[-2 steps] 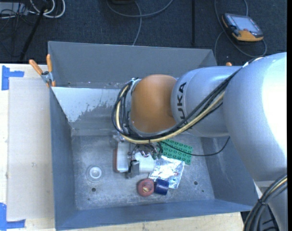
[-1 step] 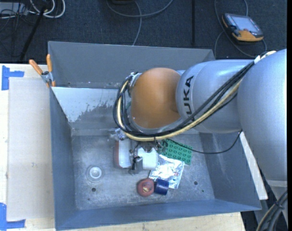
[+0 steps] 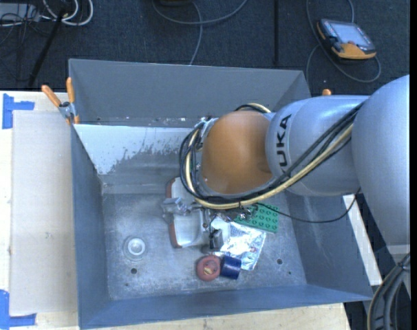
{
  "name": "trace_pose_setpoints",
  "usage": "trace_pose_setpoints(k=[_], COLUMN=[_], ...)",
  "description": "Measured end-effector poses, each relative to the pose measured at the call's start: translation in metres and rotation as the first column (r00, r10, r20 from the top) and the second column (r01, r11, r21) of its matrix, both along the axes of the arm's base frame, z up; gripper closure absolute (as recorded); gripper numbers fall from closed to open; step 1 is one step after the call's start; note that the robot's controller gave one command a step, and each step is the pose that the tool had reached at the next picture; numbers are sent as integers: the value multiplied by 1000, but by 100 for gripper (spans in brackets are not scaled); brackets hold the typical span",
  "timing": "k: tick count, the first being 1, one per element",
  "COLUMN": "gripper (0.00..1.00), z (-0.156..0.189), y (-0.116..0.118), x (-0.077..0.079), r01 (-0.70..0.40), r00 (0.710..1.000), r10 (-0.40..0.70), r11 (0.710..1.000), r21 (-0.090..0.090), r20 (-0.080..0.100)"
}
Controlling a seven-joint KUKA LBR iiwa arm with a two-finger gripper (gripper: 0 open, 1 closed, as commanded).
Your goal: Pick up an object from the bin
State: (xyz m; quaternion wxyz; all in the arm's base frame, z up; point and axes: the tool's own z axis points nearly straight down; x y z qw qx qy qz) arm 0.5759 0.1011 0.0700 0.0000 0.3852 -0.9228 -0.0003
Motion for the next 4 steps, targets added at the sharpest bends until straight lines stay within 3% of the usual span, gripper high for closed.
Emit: trace_pose_setpoints(k=[1, 2, 3, 4], gripper=[100, 0, 100, 100], z=[0, 0, 0, 127], y=[0, 0, 0, -14], x=[-1, 0, -1, -27], r01=[4, 5, 6, -5], r00=[1000, 1000, 1000, 1000], r10=[-4, -5, -6, 5], r11=[1000, 1000, 1000, 1000], r21=[0, 1, 0, 0], r20=[-4, -1, -5, 6])
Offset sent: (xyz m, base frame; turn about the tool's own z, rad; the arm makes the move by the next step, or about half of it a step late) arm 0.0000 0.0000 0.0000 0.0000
